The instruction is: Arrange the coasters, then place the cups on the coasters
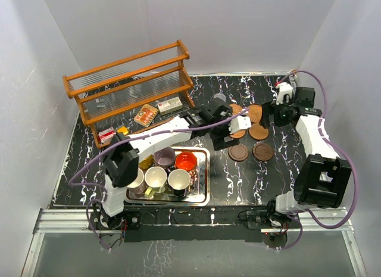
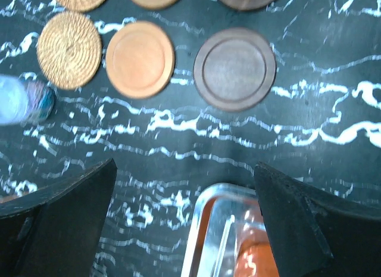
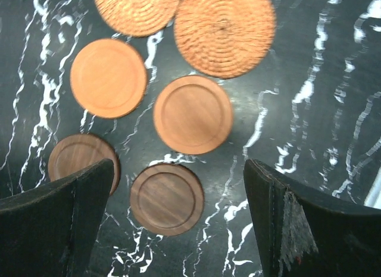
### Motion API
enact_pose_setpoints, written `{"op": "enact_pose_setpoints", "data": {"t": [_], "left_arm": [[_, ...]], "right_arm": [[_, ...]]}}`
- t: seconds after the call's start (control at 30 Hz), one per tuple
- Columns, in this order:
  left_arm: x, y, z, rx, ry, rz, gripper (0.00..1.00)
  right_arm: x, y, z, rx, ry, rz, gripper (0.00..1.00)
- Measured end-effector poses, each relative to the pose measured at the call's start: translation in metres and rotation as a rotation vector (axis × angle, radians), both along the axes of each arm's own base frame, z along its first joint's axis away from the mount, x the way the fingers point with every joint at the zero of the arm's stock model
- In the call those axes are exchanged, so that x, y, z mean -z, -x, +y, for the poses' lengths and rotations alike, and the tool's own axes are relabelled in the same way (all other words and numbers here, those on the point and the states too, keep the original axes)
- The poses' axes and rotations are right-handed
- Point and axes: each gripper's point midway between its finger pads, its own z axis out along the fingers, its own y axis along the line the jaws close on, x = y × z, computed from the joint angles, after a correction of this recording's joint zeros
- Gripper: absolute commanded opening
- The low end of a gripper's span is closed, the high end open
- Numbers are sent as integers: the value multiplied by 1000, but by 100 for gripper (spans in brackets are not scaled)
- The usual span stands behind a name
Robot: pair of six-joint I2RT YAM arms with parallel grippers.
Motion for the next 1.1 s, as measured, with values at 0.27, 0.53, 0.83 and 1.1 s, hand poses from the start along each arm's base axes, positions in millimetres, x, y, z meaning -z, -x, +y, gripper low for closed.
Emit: {"op": "enact_pose_setpoints", "data": {"t": [0.27,0.53,0.83,1.1], "left_arm": [[-24,-7,82,-112,-50,4,99],[-40,-26,170,-313,-26,50,99],[-39,-16,221,-411,28,192,99],[-26,-10,289,-580,57,305,96]], "right_arm": [[32,38,67,-255,92,75,94],[24,39,82,-327,78,26,98],[9,25,96,-377,28,-58,98],[1,15,103,-358,-20,-108,98]]}}
